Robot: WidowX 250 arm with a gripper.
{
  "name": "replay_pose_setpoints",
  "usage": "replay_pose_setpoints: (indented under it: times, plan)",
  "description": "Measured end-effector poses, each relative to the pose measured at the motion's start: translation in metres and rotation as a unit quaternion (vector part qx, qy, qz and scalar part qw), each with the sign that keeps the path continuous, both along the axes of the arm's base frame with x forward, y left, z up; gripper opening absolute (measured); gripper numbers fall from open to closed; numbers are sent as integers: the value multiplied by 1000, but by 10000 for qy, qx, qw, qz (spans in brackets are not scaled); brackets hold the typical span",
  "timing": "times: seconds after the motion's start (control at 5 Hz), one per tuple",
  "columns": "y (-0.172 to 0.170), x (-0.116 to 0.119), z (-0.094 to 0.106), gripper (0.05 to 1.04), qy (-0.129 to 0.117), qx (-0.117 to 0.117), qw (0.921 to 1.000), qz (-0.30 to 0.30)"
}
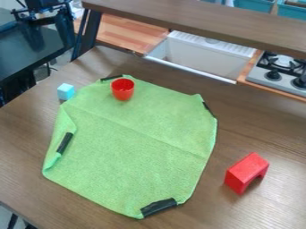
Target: Fold the cloth from bottom right to top left
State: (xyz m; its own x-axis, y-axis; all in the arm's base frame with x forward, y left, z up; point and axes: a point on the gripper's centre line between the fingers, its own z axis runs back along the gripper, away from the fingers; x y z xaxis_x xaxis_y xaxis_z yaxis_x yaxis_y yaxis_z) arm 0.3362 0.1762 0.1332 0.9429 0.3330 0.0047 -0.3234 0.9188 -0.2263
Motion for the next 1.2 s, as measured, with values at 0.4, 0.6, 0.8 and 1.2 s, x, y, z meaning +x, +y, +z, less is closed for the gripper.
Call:
replay_pose_setpoints:
  times: [0.4, 0.6, 0.8, 1.2]
  plan:
    - [-30, -15, -32, 1000, 267, 186, 9961, -822]
    - [-70, -31, -25, 1001, 15, 659, 9824, -1746]
    - [-101, -56, -27, 1000, -180, 957, 9641, -2472]
    - [-169, -106, -35, 1001, -781, 1545, 9034, -3923]
